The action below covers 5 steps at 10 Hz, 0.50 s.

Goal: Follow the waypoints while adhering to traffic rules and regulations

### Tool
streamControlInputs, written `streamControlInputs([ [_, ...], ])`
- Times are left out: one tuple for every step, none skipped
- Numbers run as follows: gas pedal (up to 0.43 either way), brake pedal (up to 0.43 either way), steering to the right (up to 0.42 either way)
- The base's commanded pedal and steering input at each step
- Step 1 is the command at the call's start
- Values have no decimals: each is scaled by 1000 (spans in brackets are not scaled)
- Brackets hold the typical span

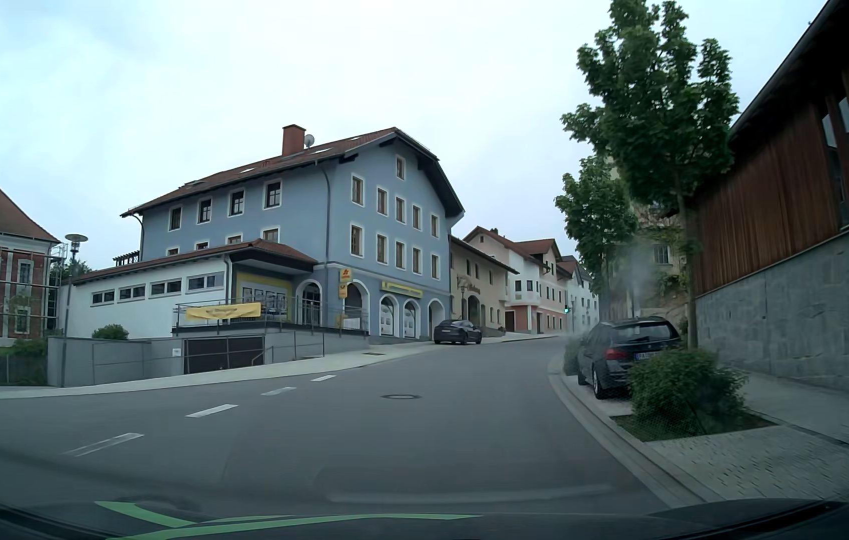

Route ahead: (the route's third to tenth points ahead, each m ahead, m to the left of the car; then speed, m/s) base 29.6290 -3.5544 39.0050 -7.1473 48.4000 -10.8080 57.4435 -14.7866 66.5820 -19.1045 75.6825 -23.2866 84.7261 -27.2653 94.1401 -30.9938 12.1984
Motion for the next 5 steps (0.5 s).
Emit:
streamControlInputs([
  [169,0,48],
  [169,0,49],
  [169,0,49],
  [169,0,50],
  [169,0,51],
])
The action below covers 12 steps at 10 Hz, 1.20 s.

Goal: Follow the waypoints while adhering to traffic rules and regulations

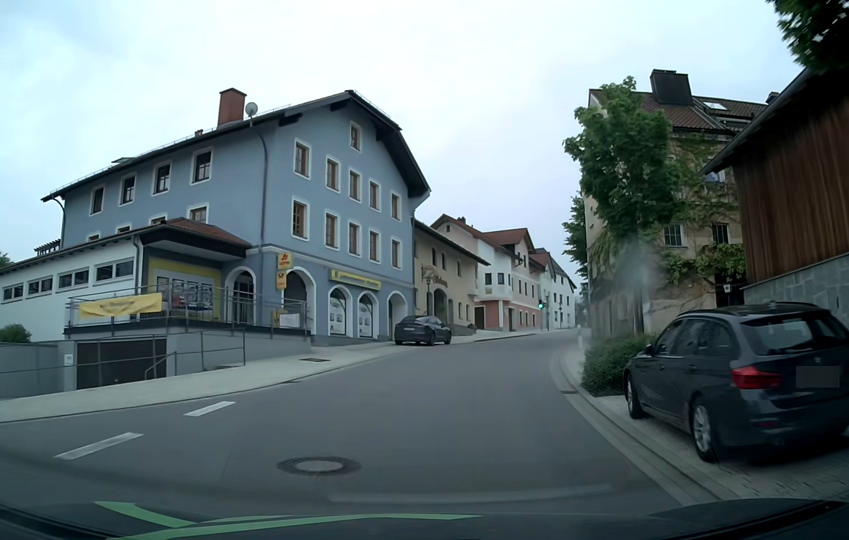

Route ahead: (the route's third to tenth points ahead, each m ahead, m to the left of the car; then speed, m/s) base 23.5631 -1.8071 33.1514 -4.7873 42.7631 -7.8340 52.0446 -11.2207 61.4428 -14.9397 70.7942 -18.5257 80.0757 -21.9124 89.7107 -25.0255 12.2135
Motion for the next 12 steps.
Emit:
streamControlInputs([
  [169,0,53],
  [169,0,53],
  [169,0,56],
  [169,0,57],
  [169,0,58],
  [169,0,58],
  [169,0,58],
  [169,0,57],
  [169,0,57],
  [169,0,57],
  [169,0,56],
  [169,0,53],
])
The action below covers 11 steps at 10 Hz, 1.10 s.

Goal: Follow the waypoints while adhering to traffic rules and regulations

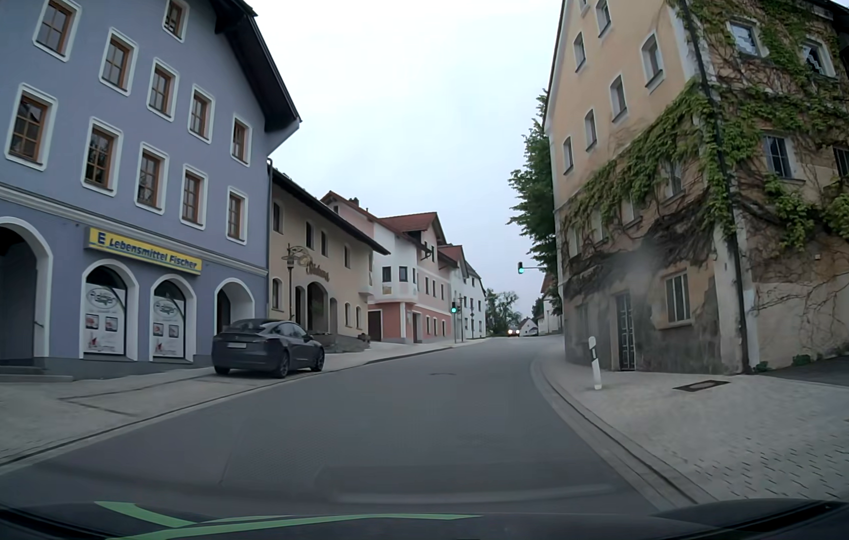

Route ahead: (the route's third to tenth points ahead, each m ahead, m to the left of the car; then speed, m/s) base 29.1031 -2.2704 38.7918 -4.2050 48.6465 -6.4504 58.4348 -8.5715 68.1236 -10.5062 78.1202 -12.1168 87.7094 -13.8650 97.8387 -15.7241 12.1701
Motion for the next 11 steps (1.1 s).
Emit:
streamControlInputs([
  [169,0,51],
  [169,0,50],
  [169,0,49],
  [169,0,48],
  [169,0,46],
  [169,0,44],
  [169,0,44],
  [169,0,44],
  [169,0,44],
  [169,0,44],
  [169,0,44],
])
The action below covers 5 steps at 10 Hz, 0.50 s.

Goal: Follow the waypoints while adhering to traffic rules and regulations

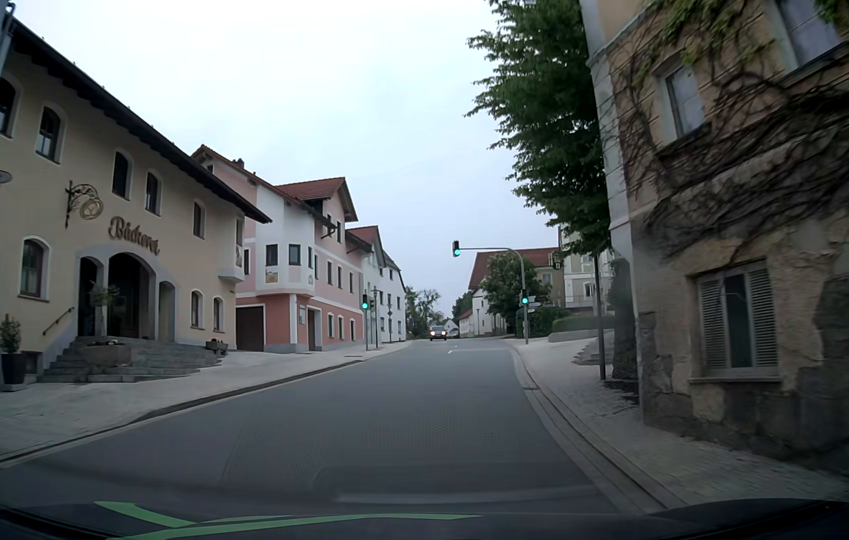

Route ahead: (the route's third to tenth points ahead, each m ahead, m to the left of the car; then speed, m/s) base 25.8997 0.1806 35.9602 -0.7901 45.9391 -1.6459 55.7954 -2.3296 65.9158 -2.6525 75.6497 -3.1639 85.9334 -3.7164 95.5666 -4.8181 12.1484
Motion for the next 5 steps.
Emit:
streamControlInputs([
  [169,0,44],
  [169,0,44],
  [169,0,43],
  [169,0,41],
  [169,0,39],
])
